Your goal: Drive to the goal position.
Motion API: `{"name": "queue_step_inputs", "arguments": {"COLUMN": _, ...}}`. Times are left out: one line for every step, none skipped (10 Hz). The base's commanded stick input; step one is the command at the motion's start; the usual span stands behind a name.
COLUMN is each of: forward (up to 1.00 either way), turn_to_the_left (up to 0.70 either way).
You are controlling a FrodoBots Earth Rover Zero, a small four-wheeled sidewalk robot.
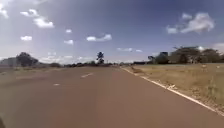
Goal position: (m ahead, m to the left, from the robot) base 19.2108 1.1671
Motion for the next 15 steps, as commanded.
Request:
{"name": "queue_step_inputs", "arguments": {"forward": 0.85, "turn_to_the_left": 0.0}}
{"name": "queue_step_inputs", "arguments": {"forward": 0.85, "turn_to_the_left": 0.0}}
{"name": "queue_step_inputs", "arguments": {"forward": 0.85, "turn_to_the_left": 0.0}}
{"name": "queue_step_inputs", "arguments": {"forward": 0.85, "turn_to_the_left": 0.0}}
{"name": "queue_step_inputs", "arguments": {"forward": 0.85, "turn_to_the_left": 0.0}}
{"name": "queue_step_inputs", "arguments": {"forward": 0.85, "turn_to_the_left": 0.0}}
{"name": "queue_step_inputs", "arguments": {"forward": 0.85, "turn_to_the_left": 0.0}}
{"name": "queue_step_inputs", "arguments": {"forward": 0.85, "turn_to_the_left": 0.0}}
{"name": "queue_step_inputs", "arguments": {"forward": 0.85, "turn_to_the_left": 0.0}}
{"name": "queue_step_inputs", "arguments": {"forward": 0.85, "turn_to_the_left": 0.0}}
{"name": "queue_step_inputs", "arguments": {"forward": 0.85, "turn_to_the_left": 0.0}}
{"name": "queue_step_inputs", "arguments": {"forward": 0.85, "turn_to_the_left": 0.0}}
{"name": "queue_step_inputs", "arguments": {"forward": 0.85, "turn_to_the_left": 0.0}}
{"name": "queue_step_inputs", "arguments": {"forward": 0.85, "turn_to_the_left": -0.05}}
{"name": "queue_step_inputs", "arguments": {"forward": 0.85, "turn_to_the_left": -0.17}}
